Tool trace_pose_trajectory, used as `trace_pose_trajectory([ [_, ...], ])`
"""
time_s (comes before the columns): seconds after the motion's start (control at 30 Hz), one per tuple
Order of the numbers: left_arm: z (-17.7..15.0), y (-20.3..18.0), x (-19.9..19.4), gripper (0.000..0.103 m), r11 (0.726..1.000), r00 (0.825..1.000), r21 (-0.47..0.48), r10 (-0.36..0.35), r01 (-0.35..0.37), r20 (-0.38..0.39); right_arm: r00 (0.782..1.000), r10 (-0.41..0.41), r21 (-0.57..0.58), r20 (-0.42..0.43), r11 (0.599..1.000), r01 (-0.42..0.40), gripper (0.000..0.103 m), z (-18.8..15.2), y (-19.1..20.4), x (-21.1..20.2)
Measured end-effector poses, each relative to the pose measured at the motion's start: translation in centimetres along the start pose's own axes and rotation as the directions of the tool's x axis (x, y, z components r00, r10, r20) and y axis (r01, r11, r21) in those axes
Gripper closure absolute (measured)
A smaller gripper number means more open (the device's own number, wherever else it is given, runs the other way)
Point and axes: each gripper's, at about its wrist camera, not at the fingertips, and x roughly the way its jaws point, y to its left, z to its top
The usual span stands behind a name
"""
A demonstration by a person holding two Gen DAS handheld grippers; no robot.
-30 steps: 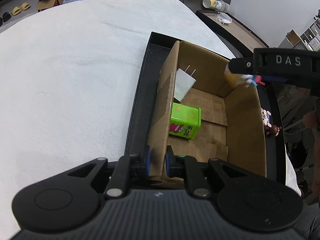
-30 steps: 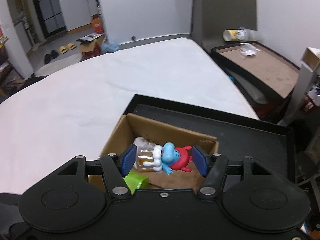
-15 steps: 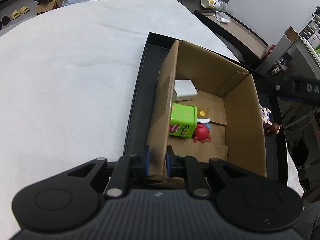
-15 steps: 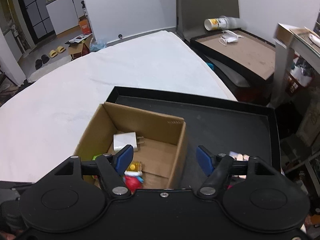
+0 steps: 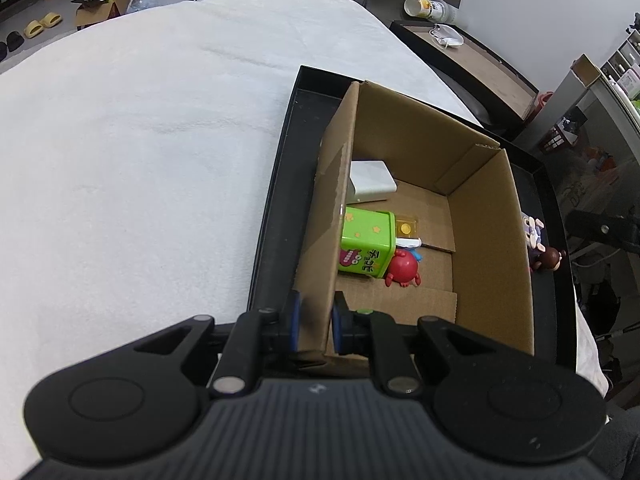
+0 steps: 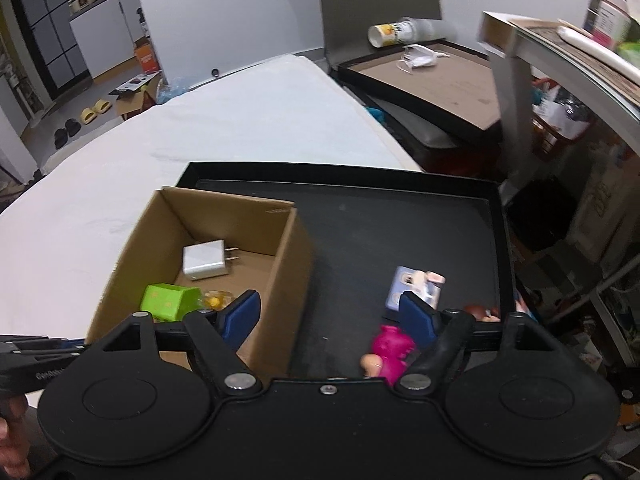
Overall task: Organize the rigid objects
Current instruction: 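Move the right tool back to the brown-haired doll on the tray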
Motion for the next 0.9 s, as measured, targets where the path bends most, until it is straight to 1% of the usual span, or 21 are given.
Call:
trace_pose_trajectory([
  [0.37,0.0,-0.1,0.1,0.089,1.0,1.0,0.003,0.014,-0.014,-0.001,0.999,-0.034,0.071,-0.016,0.997,0.035,0.025,-1.5,-4.6,0.0],
  [0.77,0.1,-0.5,0.4,0.089,1.0,1.0,0.006,0.03,-0.03,-0.01,0.998,-0.064,0.125,-0.004,0.99,0.064,0.026,-2.5,-8.8,0.7],
  [0.8,0.1,-0.5,0.4,0.089,1.0,1.0,0.0,0.029,-0.029,-0.011,0.998,-0.062,0.128,-0.004,0.99,0.062,0.029,-2.6,-9.1,0.9],
  [0.83,0.1,-0.5,0.4,0.089,1.0,1.0,-0.001,0.029,-0.029,-0.012,0.998,-0.057,0.131,-0.007,0.99,0.058,0.038,-2.7,-9.4,1.2],
  [0.9,0.2,-0.5,0.5,0.089,0.999,0.999,0.0,0.033,-0.033,-0.014,0.999,-0.054,0.133,-0.01,0.99,0.054,0.044,-2.9,-9.9,1.8],
])
